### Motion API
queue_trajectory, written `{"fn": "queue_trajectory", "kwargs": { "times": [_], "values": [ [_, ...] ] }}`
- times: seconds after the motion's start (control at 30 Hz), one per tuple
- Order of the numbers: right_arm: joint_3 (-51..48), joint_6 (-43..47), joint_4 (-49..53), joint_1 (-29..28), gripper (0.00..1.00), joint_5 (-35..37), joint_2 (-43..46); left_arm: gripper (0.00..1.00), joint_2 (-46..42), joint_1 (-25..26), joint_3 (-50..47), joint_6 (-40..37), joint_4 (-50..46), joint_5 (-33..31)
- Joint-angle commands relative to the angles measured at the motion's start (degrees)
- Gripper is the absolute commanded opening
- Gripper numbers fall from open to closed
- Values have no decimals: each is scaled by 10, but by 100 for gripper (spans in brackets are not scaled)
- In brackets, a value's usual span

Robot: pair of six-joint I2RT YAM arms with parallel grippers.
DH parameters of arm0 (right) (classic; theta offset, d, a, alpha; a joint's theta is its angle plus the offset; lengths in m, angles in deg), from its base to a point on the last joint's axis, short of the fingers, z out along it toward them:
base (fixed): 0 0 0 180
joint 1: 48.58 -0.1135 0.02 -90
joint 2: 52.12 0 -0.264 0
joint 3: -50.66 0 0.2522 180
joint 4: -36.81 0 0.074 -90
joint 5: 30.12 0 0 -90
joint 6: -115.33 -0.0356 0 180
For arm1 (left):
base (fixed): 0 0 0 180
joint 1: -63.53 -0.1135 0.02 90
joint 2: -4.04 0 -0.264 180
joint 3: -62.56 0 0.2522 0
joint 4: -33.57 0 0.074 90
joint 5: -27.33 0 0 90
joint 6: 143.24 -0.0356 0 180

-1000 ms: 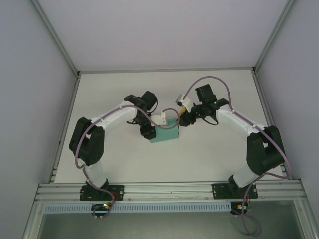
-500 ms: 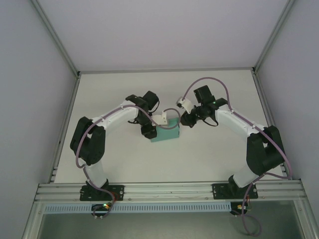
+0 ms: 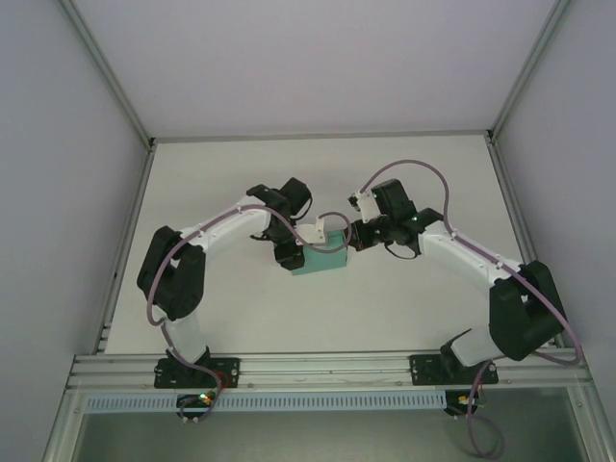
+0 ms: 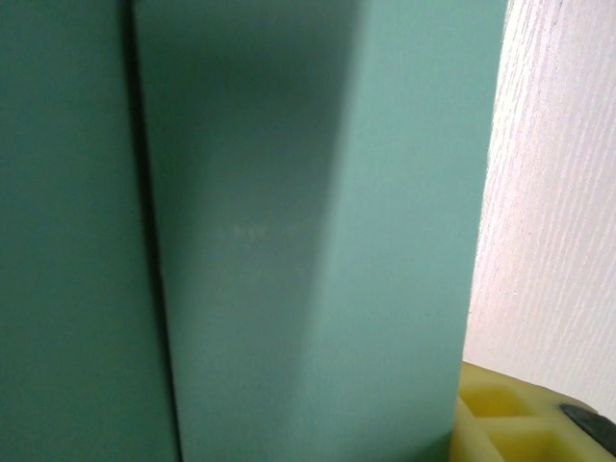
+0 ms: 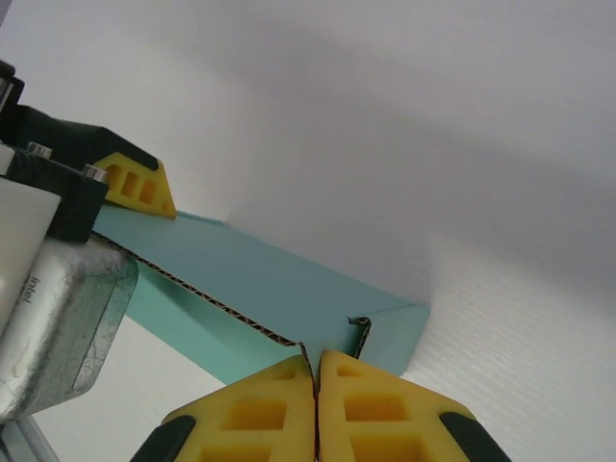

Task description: Assemble paper box

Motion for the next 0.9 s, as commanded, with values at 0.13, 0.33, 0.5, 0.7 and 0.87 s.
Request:
{"fn": "queue_trajectory", "kwargs": {
  "times": [0.13, 0.33, 0.5, 0.7, 0.87],
  "values": [
    [-81, -15, -64, -35, 0, 34, 7, 48, 16, 5, 16, 21, 35, 7],
    [-126, 2, -79, -69, 0, 119, -2, 50, 13, 6, 17, 28, 36, 1],
    [-158, -9, -79, -89, 0, 193, 0, 53, 7, 5, 16, 34, 40, 3],
    [-196, -25, -118, -109, 0, 226, 5, 53, -9, 6, 5, 45, 55, 8],
    [-189, -21, -108, -118, 0, 246, 12, 65, -29, 8, -6, 56, 63, 3]
  ]
}}
